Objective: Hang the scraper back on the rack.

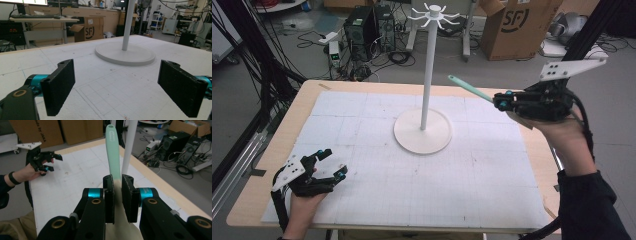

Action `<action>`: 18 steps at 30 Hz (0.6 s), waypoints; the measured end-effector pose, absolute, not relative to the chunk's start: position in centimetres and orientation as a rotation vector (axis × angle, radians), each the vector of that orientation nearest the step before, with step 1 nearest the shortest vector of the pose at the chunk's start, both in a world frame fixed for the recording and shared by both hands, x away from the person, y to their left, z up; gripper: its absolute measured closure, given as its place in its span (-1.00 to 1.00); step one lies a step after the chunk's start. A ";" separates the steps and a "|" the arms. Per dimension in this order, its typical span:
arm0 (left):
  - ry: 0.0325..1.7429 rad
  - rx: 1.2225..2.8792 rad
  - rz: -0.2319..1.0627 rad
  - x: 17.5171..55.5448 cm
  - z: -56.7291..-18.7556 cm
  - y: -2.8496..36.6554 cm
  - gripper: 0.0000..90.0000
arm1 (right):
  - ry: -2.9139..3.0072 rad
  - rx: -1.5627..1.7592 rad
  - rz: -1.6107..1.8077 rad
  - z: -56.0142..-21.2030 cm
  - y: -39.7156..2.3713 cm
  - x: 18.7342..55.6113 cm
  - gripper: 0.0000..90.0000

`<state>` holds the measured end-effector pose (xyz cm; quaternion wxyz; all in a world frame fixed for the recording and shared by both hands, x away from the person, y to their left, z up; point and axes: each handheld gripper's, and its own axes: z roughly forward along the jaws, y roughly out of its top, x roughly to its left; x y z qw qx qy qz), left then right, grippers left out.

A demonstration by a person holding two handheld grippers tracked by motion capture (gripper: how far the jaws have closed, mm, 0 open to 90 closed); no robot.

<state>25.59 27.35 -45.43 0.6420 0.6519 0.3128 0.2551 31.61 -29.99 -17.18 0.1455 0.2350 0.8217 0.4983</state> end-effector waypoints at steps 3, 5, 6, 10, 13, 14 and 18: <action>0.715 1.485 0.581 25.6 -45.4 27.3 -0.67 | 2.341 0.669 1.440 -15.3 -30.3 31.9 0.82; 0.714 1.485 0.581 25.6 -45.4 27.3 -0.67 | 2.326 0.675 1.440 -14.2 -30.5 32.0 0.82; 0.714 1.485 0.581 25.6 -45.4 27.3 -0.67 | 2.317 0.674 1.435 -13.7 -30.6 32.2 0.82; 0.711 1.484 0.581 25.6 -45.4 27.3 -0.67 | 2.285 0.683 1.437 -12.2 -30.9 32.6 0.82; 0.709 1.485 0.582 25.6 -45.4 27.4 -0.67 | 2.270 0.693 1.432 -11.1 -30.9 33.0 0.82; 0.713 1.483 0.580 25.6 -45.4 27.3 -0.67 | 2.263 0.692 1.425 -10.9 -30.9 33.1 0.82; 0.710 1.484 0.579 25.6 -45.4 27.3 -0.67 | 2.237 0.700 1.433 -10.0 -30.7 33.6 0.82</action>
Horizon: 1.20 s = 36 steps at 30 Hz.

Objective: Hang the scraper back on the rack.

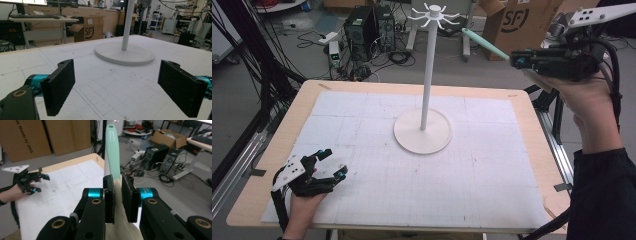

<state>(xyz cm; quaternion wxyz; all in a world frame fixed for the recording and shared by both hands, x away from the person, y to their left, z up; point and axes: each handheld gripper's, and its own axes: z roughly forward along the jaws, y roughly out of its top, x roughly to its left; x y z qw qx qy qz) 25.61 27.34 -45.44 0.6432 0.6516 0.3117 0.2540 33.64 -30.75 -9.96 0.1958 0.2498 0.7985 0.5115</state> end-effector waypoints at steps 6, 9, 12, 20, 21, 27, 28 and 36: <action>0.706 1.489 0.579 25.6 -45.4 27.4 -0.67 | 2.206 0.680 1.421 -9.3 -30.0 34.2 0.82; 0.704 1.491 0.579 25.6 -45.4 27.4 -0.67 | 2.203 0.686 1.425 -9.2 -29.8 34.5 0.82; 0.704 1.490 0.578 25.6 -45.4 27.4 -0.67 | 2.204 0.692 1.424 -9.1 -29.6 34.7 0.82; 0.703 1.493 0.581 25.6 -45.4 27.4 -0.67 | 2.210 0.691 1.413 -9.4 -29.5 34.9 0.82; 0.703 1.494 0.580 25.6 -45.4 27.4 -0.67 | 2.212 0.688 1.410 -9.4 -29.5 34.9 0.82; 0.704 1.493 0.580 25.6 -45.4 27.4 -0.67 | 2.219 0.695 1.402 -9.7 -29.4 35.0 0.82; 0.704 1.492 0.580 25.6 -45.4 27.4 -0.67 | 2.213 0.690 1.399 -9.8 -29.5 35.1 0.82; 0.705 1.488 0.579 25.6 -45.4 27.3 -0.67 | 2.222 0.698 1.398 -10.0 -29.3 35.2 0.82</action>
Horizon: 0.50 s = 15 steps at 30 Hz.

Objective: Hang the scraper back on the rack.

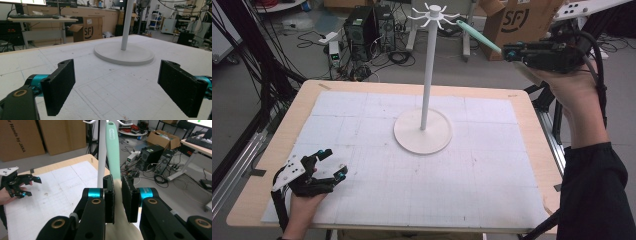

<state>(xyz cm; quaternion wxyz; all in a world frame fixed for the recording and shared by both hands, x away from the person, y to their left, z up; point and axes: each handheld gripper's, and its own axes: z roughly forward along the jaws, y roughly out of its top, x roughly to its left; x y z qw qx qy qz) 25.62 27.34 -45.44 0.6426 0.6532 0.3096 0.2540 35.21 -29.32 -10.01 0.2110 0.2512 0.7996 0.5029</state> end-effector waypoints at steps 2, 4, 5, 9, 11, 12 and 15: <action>0.703 1.493 0.580 25.6 -45.4 27.4 -0.66 | 2.218 0.697 1.400 -10.0 -29.2 35.3 0.82; 0.703 1.493 0.580 25.6 -45.4 27.4 -0.67 | 2.221 0.694 1.395 -10.1 -29.1 35.3 0.82; 0.705 1.489 0.579 25.6 -45.4 27.3 -0.67 | 2.225 0.702 1.392 -10.1 -29.1 35.3 0.82; 0.703 1.494 0.580 25.6 -45.4 27.4 -0.67 | 2.230 0.692 1.390 -10.3 -28.8 35.5 0.82; 0.702 1.494 0.581 25.6 -45.4 27.4 -0.67 | 2.232 0.699 1.381 -10.5 -28.7 35.6 0.82; 0.703 1.494 0.581 25.6 -45.4 27.4 -0.67 | 2.236 0.700 1.380 -10.5 -28.6 35.7 0.82; 0.703 1.494 0.580 25.6 -45.4 27.4 -0.67 | 2.241 0.705 1.372 -10.8 -28.4 35.9 0.82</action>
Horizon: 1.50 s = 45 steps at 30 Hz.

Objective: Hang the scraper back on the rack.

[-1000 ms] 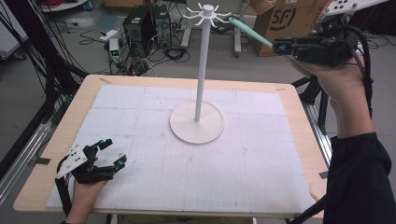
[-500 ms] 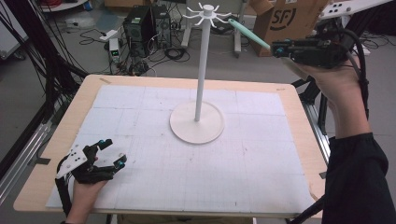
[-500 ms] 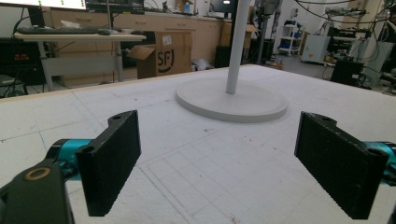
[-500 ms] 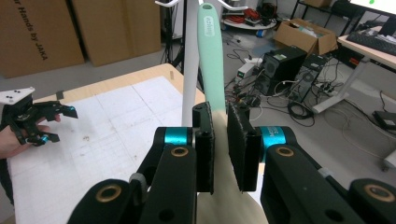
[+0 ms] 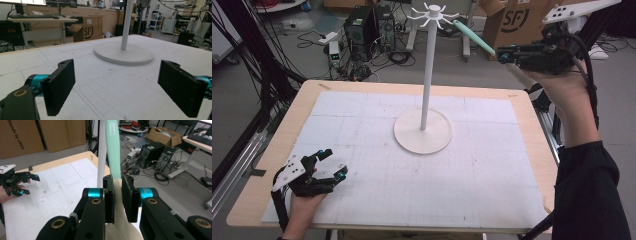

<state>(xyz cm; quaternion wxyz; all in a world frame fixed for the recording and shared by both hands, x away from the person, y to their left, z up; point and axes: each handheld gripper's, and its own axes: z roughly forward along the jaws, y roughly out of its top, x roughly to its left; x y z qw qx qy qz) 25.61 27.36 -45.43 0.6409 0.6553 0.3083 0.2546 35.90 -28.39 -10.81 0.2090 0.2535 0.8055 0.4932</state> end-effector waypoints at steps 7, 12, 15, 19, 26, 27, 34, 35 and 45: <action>0.703 1.494 0.581 25.6 -45.4 27.3 -0.66 | 2.255 0.721 1.353 -11.7 -27.9 36.6 0.81; 0.703 1.497 0.581 25.6 -45.4 27.4 -0.67 | 2.260 0.741 1.349 -12.4 -27.4 37.3 0.81; 0.703 1.497 0.581 25.6 -45.4 27.4 -0.67 | 2.268 0.742 1.347 -12.8 -27.1 37.7 0.81; 0.702 1.498 0.580 25.6 -45.4 27.4 -0.66 | 2.284 0.737 1.343 -13.3 -26.6 38.1 0.80; 0.697 1.501 0.581 25.6 -45.4 27.4 -0.67 | 2.257 0.669 1.347 -13.9 -25.6 37.8 0.43; 0.696 1.502 0.583 25.6 -45.4 27.4 -0.67 | 2.252 0.668 1.351 -13.9 -25.7 37.7 0.38; 0.698 1.506 0.577 25.7 -45.4 27.3 -0.67 | 2.202 0.629 1.396 -15.8 -26.9 36.4 -0.08; 0.699 1.507 0.577 25.7 -45.4 27.3 -0.67 | 2.200 0.627 1.380 -16.4 -27.2 36.2 -0.15; 0.705 1.507 0.571 25.8 -45.4 27.4 -0.67 | 2.176 0.682 1.374 -26.2 -30.2 33.7 -0.50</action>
